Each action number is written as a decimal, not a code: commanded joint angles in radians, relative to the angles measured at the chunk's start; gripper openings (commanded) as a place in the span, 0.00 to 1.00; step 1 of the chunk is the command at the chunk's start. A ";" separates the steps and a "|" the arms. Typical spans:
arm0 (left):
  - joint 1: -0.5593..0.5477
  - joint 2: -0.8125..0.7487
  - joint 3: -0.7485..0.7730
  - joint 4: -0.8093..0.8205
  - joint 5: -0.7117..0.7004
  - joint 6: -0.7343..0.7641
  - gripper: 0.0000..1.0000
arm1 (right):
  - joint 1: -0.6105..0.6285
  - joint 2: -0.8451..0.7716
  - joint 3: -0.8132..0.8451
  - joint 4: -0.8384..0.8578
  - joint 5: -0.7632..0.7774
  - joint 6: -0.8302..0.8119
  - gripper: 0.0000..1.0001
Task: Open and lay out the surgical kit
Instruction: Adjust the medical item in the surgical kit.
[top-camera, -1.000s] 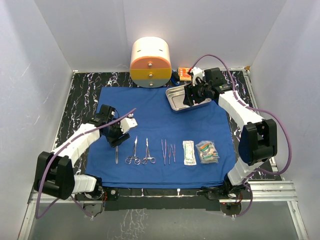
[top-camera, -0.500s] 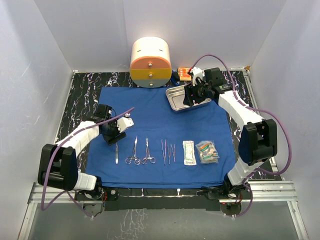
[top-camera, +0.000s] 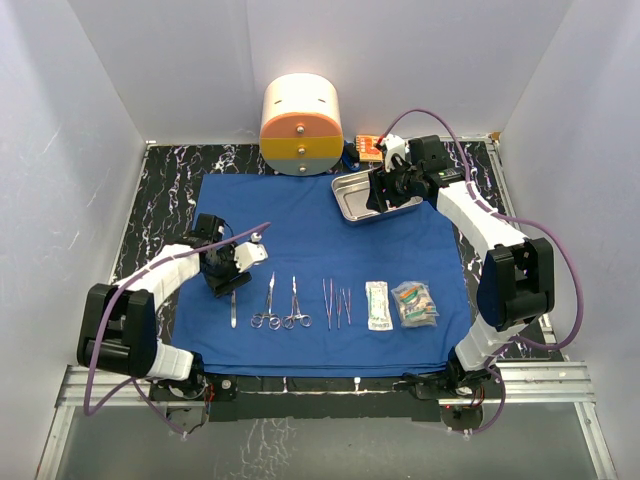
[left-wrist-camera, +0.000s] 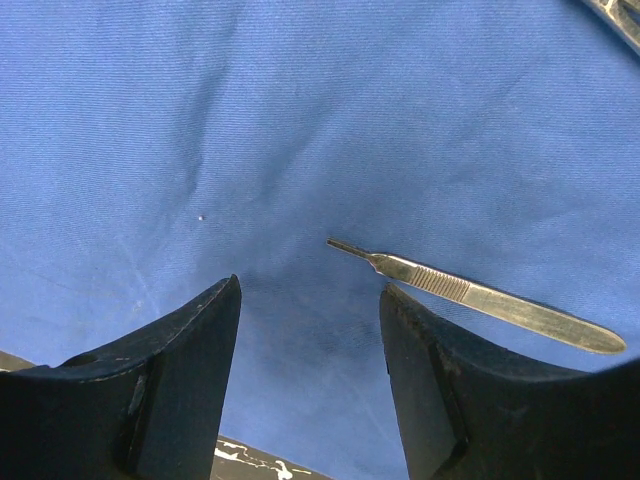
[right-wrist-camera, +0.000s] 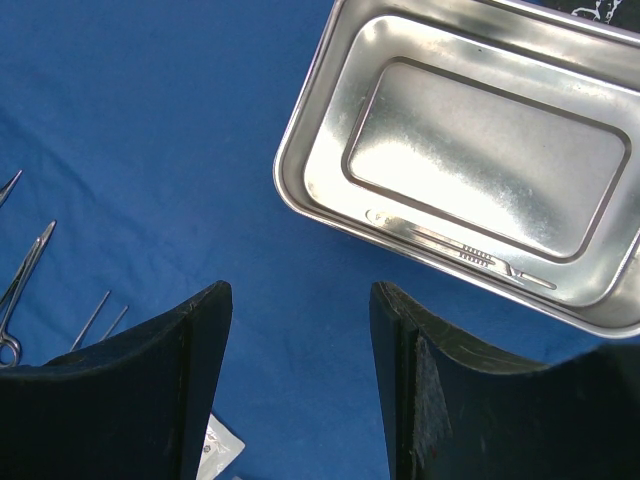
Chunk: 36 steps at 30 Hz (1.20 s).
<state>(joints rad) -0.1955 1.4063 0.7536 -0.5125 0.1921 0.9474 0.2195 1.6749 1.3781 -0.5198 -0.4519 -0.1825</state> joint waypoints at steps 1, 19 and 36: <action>0.004 0.007 -0.005 -0.014 0.036 0.015 0.56 | -0.006 -0.010 0.008 0.032 -0.010 -0.012 0.56; 0.005 0.036 0.012 -0.015 0.077 -0.023 0.56 | -0.006 -0.014 0.004 0.033 -0.005 -0.012 0.56; 0.003 0.056 0.043 -0.021 0.092 -0.050 0.56 | -0.006 -0.005 0.006 0.032 -0.008 -0.013 0.56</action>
<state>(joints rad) -0.1925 1.4521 0.7681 -0.5137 0.2394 0.9047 0.2195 1.6752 1.3781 -0.5198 -0.4515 -0.1829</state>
